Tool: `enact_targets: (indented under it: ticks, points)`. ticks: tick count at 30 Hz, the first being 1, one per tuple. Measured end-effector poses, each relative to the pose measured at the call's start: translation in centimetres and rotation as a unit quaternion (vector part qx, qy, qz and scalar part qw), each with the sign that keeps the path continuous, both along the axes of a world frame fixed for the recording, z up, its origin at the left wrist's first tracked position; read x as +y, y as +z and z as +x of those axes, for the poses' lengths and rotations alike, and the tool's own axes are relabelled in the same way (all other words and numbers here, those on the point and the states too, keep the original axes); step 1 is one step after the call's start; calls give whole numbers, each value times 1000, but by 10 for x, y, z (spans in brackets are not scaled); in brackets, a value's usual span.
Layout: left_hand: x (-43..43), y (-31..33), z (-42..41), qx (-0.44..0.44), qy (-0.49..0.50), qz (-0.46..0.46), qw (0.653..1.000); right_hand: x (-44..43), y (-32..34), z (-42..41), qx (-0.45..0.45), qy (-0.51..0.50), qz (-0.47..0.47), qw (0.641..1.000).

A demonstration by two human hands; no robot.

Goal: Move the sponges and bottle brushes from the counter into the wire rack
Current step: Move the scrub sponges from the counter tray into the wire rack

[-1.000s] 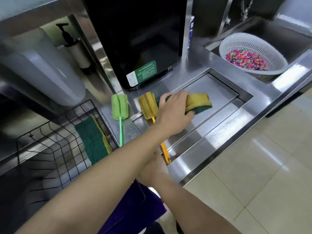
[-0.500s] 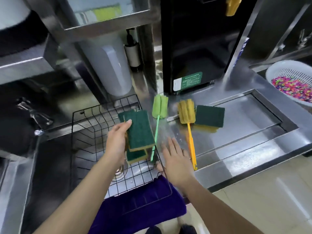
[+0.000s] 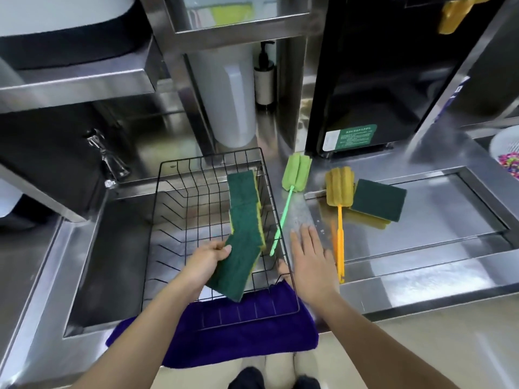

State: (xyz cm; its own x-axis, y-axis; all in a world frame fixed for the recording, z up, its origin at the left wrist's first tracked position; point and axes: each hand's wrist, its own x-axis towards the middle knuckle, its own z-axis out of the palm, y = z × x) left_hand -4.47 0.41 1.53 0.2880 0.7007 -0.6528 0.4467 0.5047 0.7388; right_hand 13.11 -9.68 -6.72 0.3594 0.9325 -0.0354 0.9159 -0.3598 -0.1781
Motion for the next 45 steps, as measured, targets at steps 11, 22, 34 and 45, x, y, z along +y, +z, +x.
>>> enact_targets:
  ticks: [11, 22, 34, 45]
  points:
    - [-1, -5, 1, -25, 97, -96, 990, -2, 10, -1, 21, 19, -11, 1000]
    - [-4, -17, 1, 22, 143, -196, 970, -5, 15, 0, 32, 24, -3, 999]
    - [-7, -36, 17, 41, 191, -128, 972, -2, 12, -1, 32, 8, -6, 999]
    - [-27, -38, 41, 42, 174, -42, 983, -5, 20, -1, 26, 30, -62, 997]
